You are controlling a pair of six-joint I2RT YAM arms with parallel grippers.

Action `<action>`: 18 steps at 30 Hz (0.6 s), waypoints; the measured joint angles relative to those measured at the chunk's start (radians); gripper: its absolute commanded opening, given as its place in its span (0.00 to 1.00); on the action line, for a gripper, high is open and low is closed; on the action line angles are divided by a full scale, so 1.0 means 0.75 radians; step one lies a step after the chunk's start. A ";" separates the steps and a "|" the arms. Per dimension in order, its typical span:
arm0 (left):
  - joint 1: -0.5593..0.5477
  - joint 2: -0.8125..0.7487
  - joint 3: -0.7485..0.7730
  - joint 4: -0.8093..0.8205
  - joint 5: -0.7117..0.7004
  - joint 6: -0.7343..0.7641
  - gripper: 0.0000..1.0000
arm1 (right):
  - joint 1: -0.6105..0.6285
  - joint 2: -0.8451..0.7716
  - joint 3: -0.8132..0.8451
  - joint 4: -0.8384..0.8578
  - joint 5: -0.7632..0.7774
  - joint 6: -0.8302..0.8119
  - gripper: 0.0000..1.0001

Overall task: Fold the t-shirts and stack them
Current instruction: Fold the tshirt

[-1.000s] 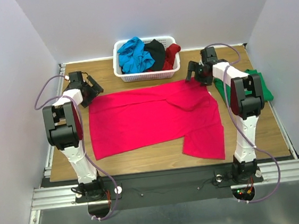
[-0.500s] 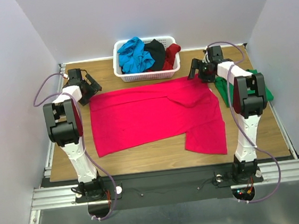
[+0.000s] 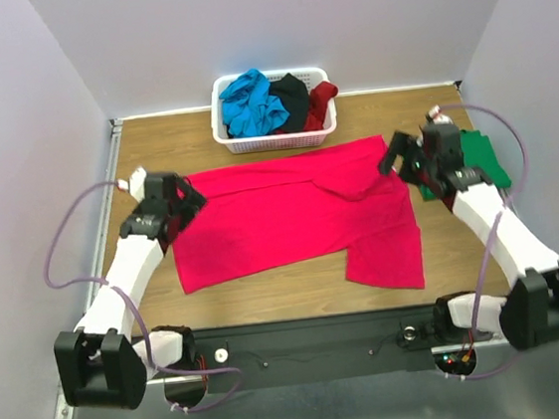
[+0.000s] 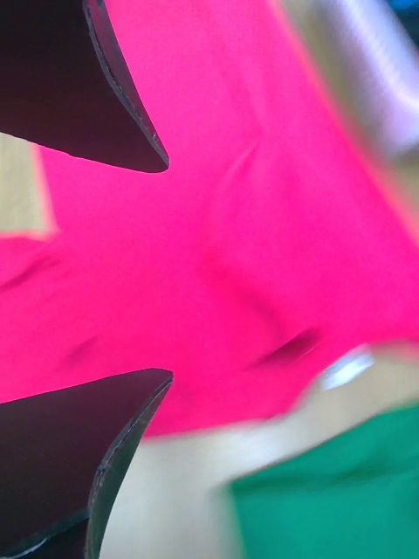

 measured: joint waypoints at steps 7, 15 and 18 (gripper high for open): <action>-0.109 -0.136 -0.462 -0.208 -0.039 -0.282 0.98 | -0.008 -0.387 -0.401 -0.121 0.039 0.128 1.00; -0.128 -0.335 -0.537 -0.260 -0.031 -0.451 0.98 | -0.010 -0.415 -0.414 -0.144 0.044 0.155 1.00; -0.128 -0.299 -0.537 -0.259 -0.030 -0.477 0.93 | -0.010 -0.392 -0.422 -0.144 0.049 0.159 1.00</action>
